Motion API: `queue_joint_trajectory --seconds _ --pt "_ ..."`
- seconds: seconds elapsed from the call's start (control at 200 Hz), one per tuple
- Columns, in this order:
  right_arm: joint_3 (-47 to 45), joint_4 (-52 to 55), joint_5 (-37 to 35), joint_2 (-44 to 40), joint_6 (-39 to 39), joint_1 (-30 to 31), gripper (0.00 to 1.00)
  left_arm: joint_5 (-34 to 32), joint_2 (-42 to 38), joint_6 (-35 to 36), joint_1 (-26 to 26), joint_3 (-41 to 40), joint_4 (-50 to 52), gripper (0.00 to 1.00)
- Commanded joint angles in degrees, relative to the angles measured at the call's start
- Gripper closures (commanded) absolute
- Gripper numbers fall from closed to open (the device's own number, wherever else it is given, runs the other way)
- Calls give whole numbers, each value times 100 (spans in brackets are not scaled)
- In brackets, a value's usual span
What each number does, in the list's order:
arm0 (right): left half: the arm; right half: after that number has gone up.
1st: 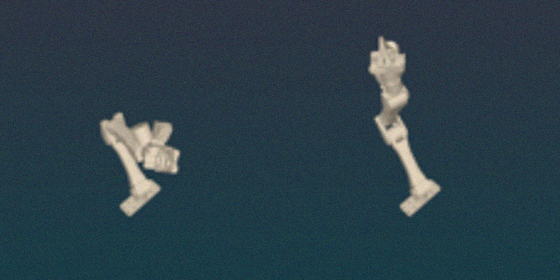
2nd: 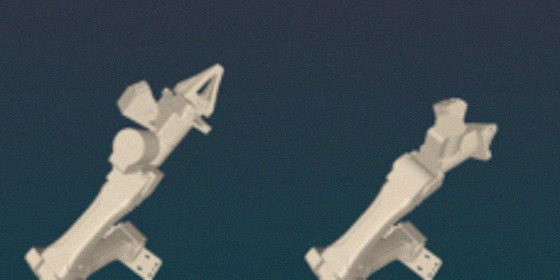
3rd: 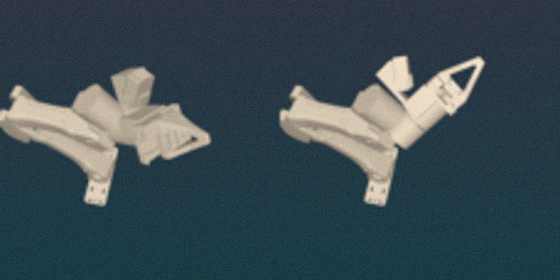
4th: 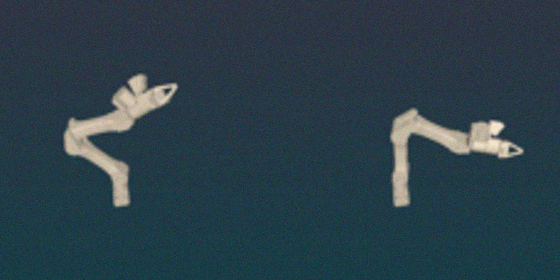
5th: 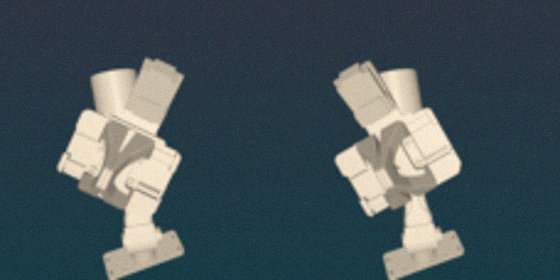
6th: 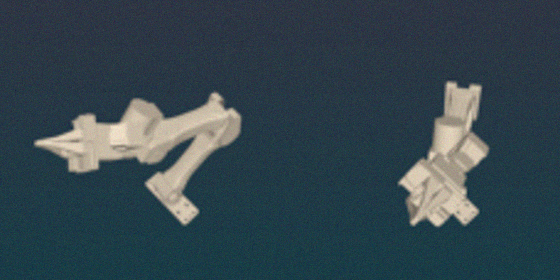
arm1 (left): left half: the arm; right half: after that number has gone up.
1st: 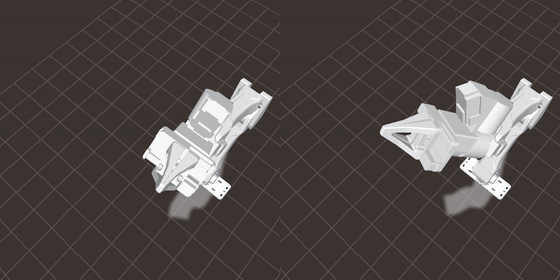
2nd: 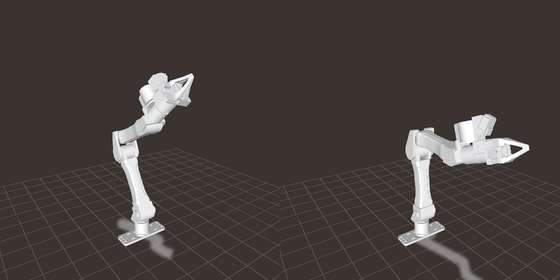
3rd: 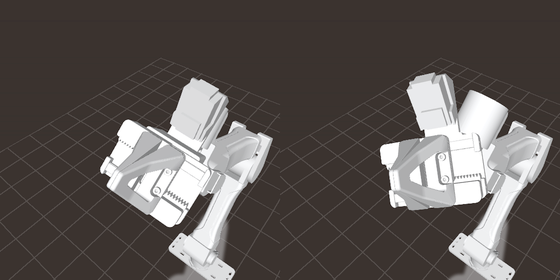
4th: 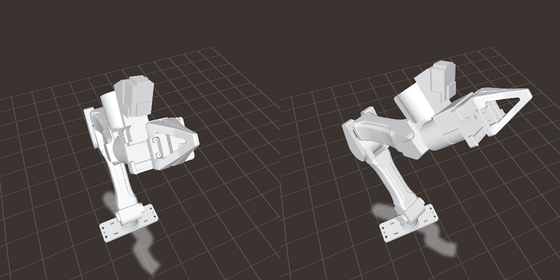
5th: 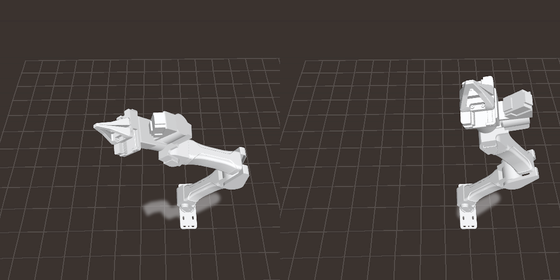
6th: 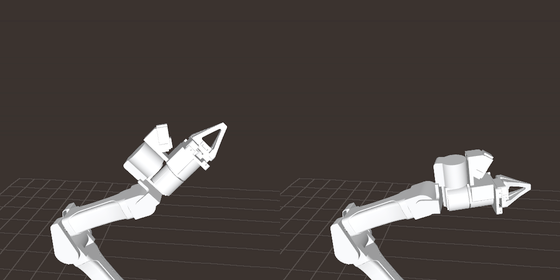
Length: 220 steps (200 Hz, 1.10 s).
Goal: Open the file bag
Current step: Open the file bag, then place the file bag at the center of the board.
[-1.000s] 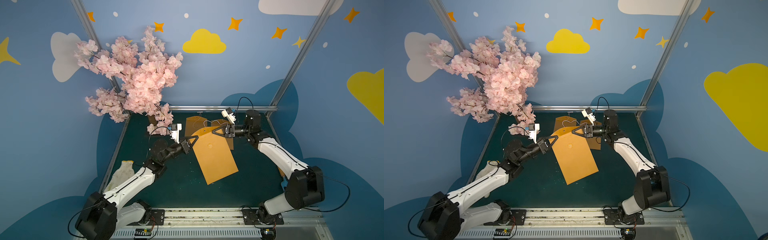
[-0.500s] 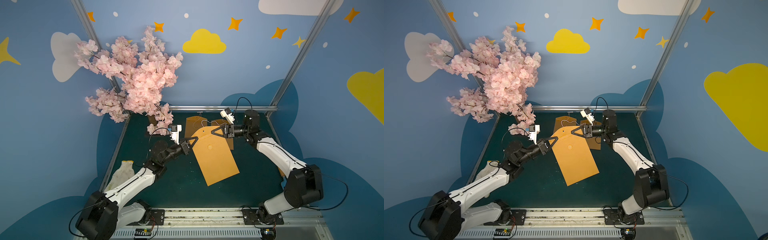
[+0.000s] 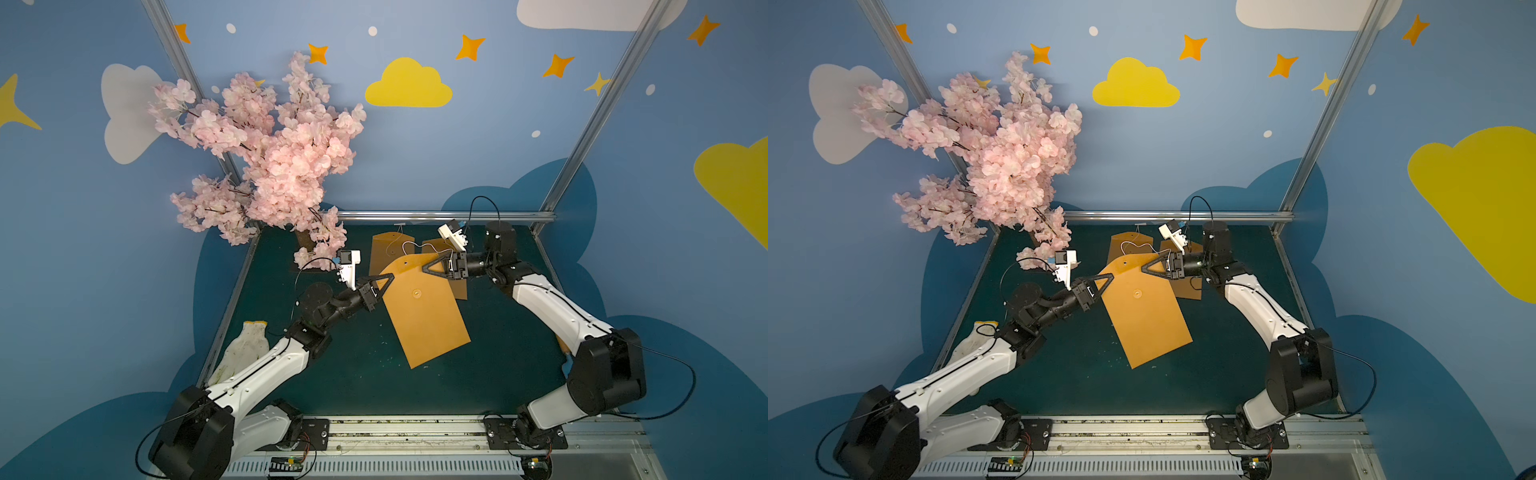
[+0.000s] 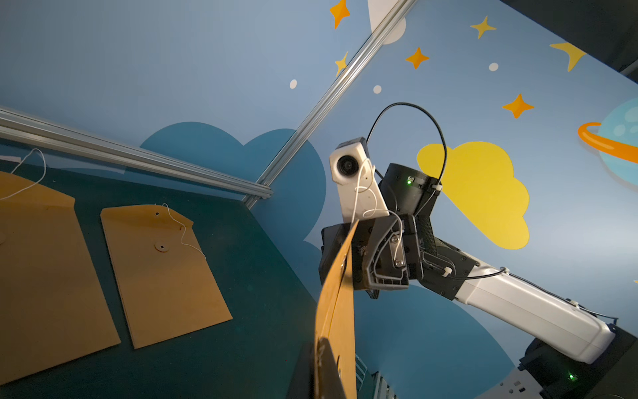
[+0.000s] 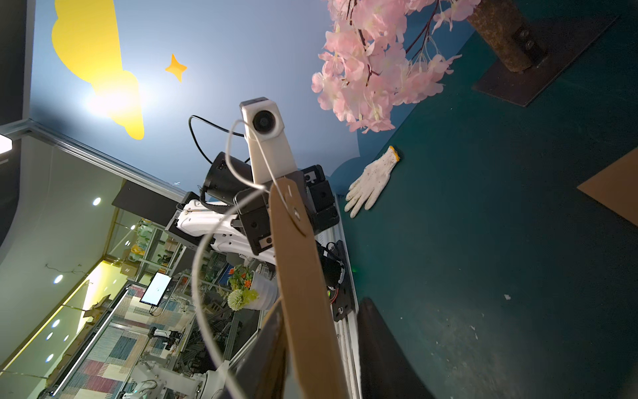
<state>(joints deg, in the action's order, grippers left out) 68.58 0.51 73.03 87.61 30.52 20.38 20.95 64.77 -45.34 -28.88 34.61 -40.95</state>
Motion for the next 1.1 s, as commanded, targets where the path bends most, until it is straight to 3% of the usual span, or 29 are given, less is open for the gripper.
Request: queue_joint_trajectory --seconds 0.0,0.4,0.596,0.791,1.096 --pt "170 890 126 -209 -722 -47 65 -79 -164 -53 146 142 -21 97" --pt "28 1415 207 -227 -1208 -87 81 41 -198 -80 368 212 170 97" --pt "-99 1312 231 -180 -1244 -87 98 80 -159 -90 392 272 219 97" --pt "-125 1168 113 -160 -1095 -91 100 137 -156 -71 411 353 360 68" --pt "-128 1155 -139 -165 -926 -157 100 -47 -688 401 648 494 1335 47"
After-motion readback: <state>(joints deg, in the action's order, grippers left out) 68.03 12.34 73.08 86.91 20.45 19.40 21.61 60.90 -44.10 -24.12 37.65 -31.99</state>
